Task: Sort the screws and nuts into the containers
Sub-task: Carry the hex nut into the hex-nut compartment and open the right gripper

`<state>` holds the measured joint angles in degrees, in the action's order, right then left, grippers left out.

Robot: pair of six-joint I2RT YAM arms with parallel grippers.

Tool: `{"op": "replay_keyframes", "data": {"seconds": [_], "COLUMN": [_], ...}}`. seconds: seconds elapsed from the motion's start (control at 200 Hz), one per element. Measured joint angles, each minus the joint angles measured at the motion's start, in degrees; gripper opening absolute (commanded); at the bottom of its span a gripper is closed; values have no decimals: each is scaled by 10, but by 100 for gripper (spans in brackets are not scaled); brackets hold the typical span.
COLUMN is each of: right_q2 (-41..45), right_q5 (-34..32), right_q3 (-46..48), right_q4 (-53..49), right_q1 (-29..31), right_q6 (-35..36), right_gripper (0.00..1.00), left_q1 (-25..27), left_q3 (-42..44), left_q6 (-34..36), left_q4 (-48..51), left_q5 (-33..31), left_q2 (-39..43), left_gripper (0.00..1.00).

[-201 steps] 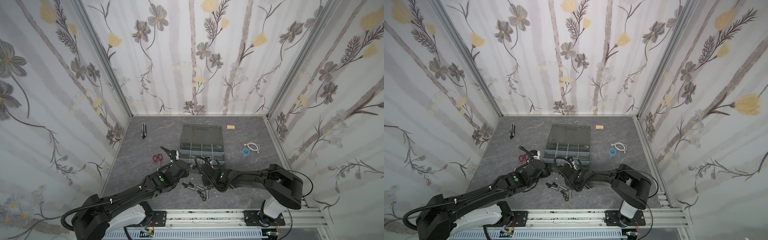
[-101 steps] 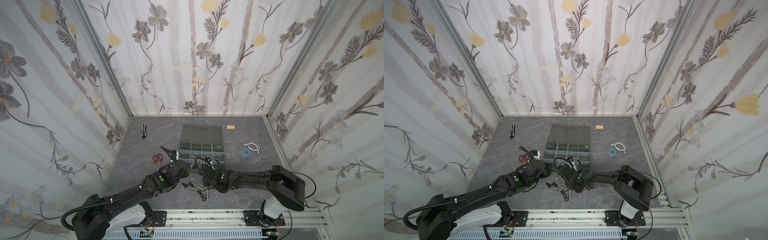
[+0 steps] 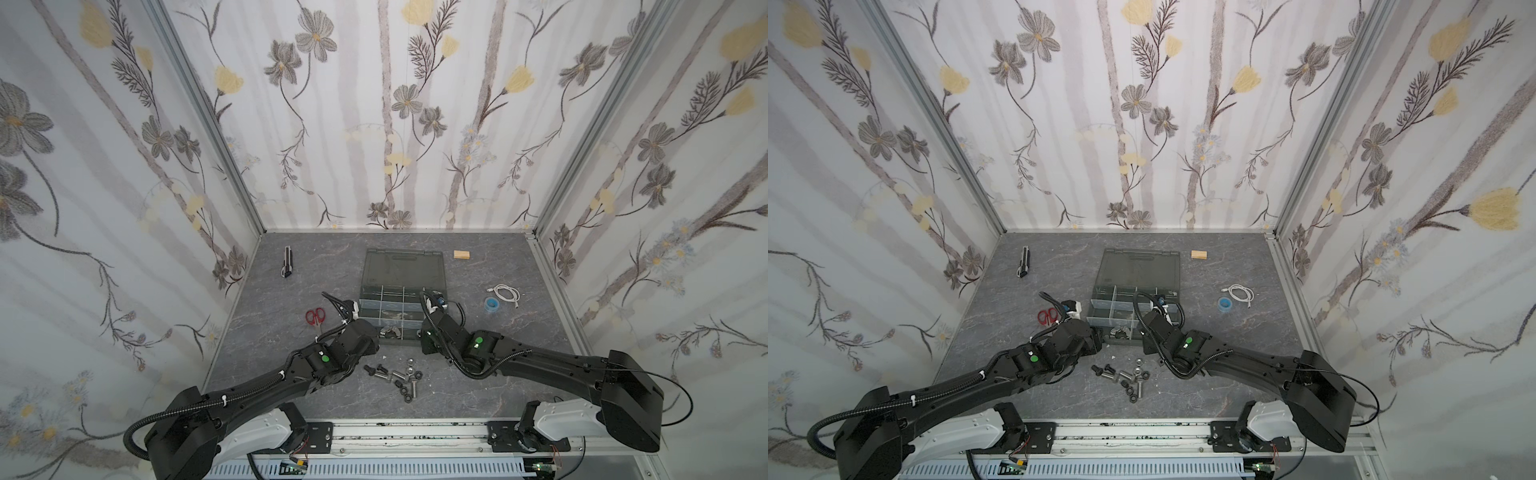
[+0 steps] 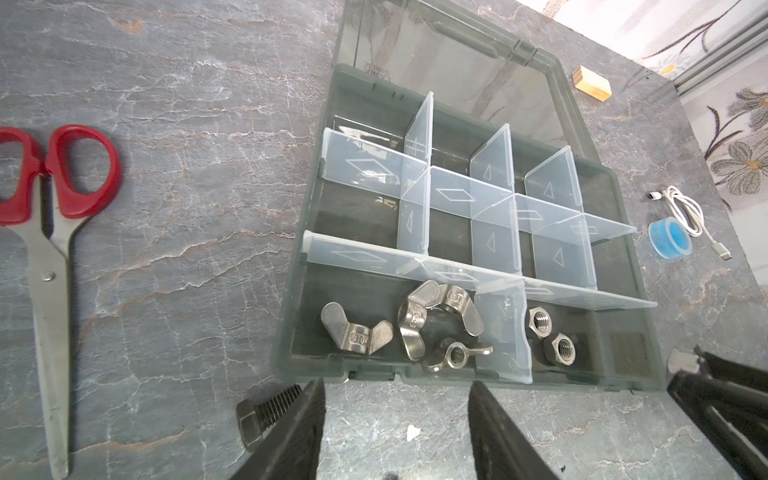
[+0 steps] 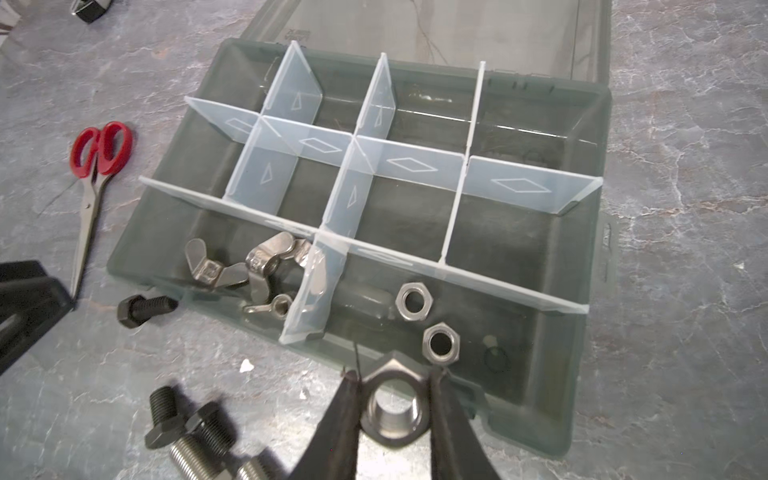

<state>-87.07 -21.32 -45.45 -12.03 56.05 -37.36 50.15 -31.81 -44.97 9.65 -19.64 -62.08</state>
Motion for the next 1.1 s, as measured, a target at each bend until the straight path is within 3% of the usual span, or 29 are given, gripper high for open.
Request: {"op": "replay_keyframes", "data": {"seconds": [0.35,0.7,1.099], "right_q2": [-67,-71,-25], "right_q5": [16,28,30], "right_q3": [-7,-5,16], "right_q4": [20,37,43], "right_q1": [-22,-32,-32], "right_q6": [19,19,18], "right_gripper": [31,39,41], "left_q1": [2,7,19], "left_q3": [-14,-17,-22], "left_q6": [2,2,2], "left_q4": [-6,-9,-13], "left_q5": [18,30,34], "left_q2": [-33,-50,-60], "left_gripper": [58,58,58]}}
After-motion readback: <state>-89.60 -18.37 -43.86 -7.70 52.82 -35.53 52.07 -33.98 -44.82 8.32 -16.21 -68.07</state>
